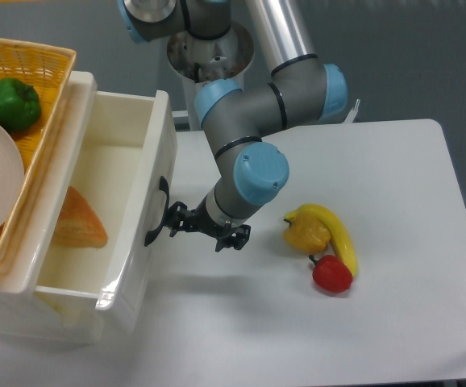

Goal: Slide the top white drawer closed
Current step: 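Push the drawer front inward until the drawer shuts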

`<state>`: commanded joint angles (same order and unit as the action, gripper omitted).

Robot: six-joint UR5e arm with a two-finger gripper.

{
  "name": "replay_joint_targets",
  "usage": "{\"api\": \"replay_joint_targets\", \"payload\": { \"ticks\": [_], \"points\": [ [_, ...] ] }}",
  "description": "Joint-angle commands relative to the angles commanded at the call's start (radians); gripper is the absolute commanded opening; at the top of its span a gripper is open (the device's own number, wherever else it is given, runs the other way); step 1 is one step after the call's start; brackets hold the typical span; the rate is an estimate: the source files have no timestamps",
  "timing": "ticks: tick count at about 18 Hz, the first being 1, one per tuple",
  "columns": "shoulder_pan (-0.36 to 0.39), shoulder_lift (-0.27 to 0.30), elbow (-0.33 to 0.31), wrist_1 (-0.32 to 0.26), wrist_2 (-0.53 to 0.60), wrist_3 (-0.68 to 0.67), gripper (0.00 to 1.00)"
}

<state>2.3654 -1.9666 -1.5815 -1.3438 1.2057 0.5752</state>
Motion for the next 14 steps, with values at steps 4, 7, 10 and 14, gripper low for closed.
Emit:
{"api": "replay_joint_targets", "payload": {
  "ticks": [4, 7, 10, 14],
  "points": [
    [-0.020, 0.002, 0.002, 0.002, 0.005, 0.003, 1.00],
    [-0.028, 0.000, 0.006, 0.002, 0.006, 0.002, 1.00],
    [-0.043, 0.002, 0.009, 0.003, 0.009, 0.003, 1.00],
    [-0.066, 0.003, 0.012, 0.008, 0.011, 0.006, 1.00]
  ]
}}
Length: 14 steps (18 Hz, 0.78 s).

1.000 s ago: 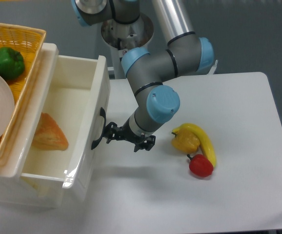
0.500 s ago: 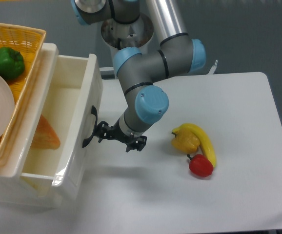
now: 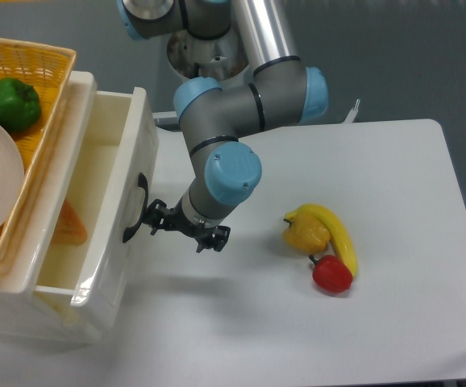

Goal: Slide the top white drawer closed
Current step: 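Push the drawer front inward until the drawer shuts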

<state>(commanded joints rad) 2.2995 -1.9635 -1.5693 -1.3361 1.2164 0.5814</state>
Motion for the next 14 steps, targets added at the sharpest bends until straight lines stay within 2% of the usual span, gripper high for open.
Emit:
{"api": "replay_joint_targets", "payload": {
  "ticks": [6, 14],
  "points": [
    [-0.043, -0.002, 0.000, 0.023, 0.014, -0.002, 1.00],
    [-0.052, -0.003, 0.000, 0.026, 0.015, 0.002, 1.00]
  ]
}}
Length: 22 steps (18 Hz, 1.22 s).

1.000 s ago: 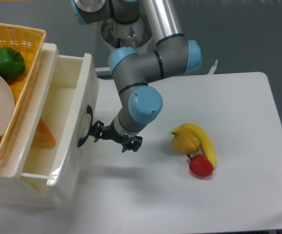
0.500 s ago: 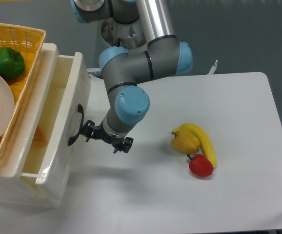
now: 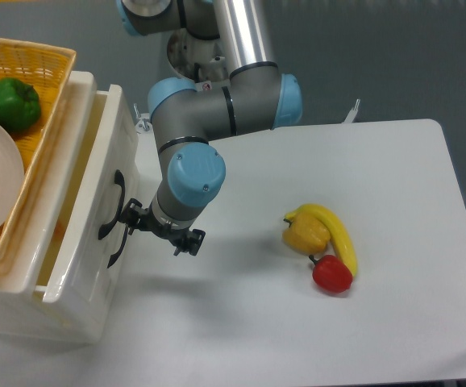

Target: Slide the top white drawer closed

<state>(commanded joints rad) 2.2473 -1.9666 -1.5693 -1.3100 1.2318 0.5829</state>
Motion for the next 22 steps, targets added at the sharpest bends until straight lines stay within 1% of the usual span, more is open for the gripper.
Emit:
{"api": "replay_joint_targets", "payload": {
  "ticks": [10, 22],
  "points": [
    [-0.017, 0.002, 0.000, 0.000, 0.000, -0.006, 1.00],
    [-0.017, -0.002, 0.000, 0.000, -0.003, -0.008, 1.00]
  ]
}}
